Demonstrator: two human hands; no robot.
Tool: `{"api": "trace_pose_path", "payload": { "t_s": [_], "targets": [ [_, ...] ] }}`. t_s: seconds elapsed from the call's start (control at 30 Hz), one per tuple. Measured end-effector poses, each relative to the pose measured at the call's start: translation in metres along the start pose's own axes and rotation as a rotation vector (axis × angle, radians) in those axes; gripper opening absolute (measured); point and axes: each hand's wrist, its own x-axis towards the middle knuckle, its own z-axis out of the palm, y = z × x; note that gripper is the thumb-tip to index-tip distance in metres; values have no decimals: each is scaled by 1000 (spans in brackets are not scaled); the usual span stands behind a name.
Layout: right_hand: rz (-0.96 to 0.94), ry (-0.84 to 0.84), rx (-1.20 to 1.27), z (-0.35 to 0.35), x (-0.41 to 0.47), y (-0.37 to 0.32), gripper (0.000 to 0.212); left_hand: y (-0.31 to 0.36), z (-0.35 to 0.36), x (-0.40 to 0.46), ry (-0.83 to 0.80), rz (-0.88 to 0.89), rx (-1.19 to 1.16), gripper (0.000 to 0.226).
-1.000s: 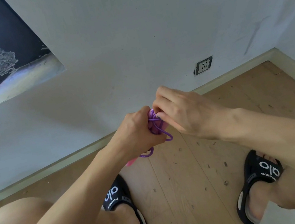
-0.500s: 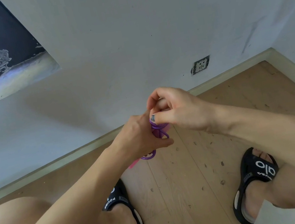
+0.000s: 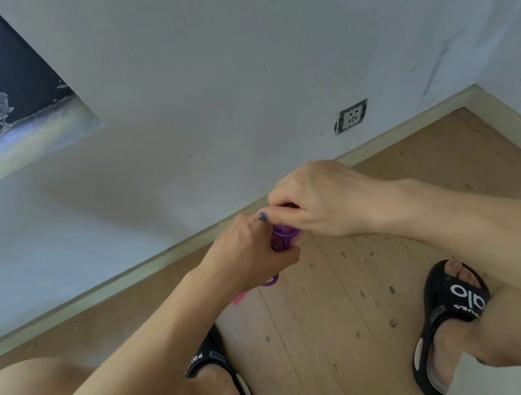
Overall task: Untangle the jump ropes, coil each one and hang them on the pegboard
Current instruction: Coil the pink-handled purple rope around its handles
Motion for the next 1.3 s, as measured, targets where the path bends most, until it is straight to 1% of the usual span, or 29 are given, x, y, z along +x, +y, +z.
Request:
{"api": "trace_pose_path", "payload": {
  "t_s": [0.03,0.07,0.1,0.13,0.17,0.2,0.23,0.33,0.4,0.5,0.57,0.63,0.7,0.77,0.8,0.83,0.9,0.97,1.03,1.13,1.2,1.3],
  "targets": [
    [-29,43,25,3,2,-5,50,2,1,0,-26,-25,-25,19],
    [-48,66,62,6,3,-13,52,5,2,-1,-87,-49,-29,20],
    [-53,88,131,7,4,-21,54,9,4,-3,-170,-68,-20,25],
    [-20,121,240,9,5,-27,55,13,6,-3,-220,-51,-14,28],
    [41,157,381,9,7,-27,56,16,6,-1,-219,-22,-22,26],
    [112,170,525,9,11,-23,56,17,6,0,-185,-4,-48,23],
    [165,159,617,8,14,-18,57,18,5,0,-143,1,-79,24],
    [218,102,594,5,26,-1,64,18,2,-1,-129,8,-172,36],
    [237,99,585,6,29,7,66,17,1,-2,-134,12,-203,38],
    [261,135,626,10,27,2,65,17,-1,-2,-152,57,-96,35],
    [227,204,632,11,21,-9,63,18,0,-3,-204,80,-122,28],
    [165,207,601,5,14,-22,62,22,0,-8,-245,117,-155,24],
    [176,149,569,-3,6,-22,64,31,-3,-16,-284,124,-260,24],
    [280,153,601,-11,-2,-13,66,41,-7,-26,-336,100,-424,23],
    [318,160,629,-16,-7,-10,63,45,-9,-28,-337,109,-455,23],
    [335,153,652,-21,-11,-8,56,48,-12,-27,-328,129,-438,24],
    [333,97,711,-32,-19,-7,34,49,-19,-22,-285,150,-359,25],
    [333,59,865,-47,-25,-7,12,49,-32,-14,-216,145,-284,31],
    [334,73,965,-64,-29,-3,12,53,-49,-4,-159,155,-292,31],
    [327,142,1001,-87,-31,-1,13,63,-73,10,-97,187,-425,18],
    [317,205,1056,-104,-29,4,15,71,-87,22,-75,214,-429,11],
    [282,323,1080,-134,-24,16,17,86,-113,45,-36,240,-431,16]
  ]
}}
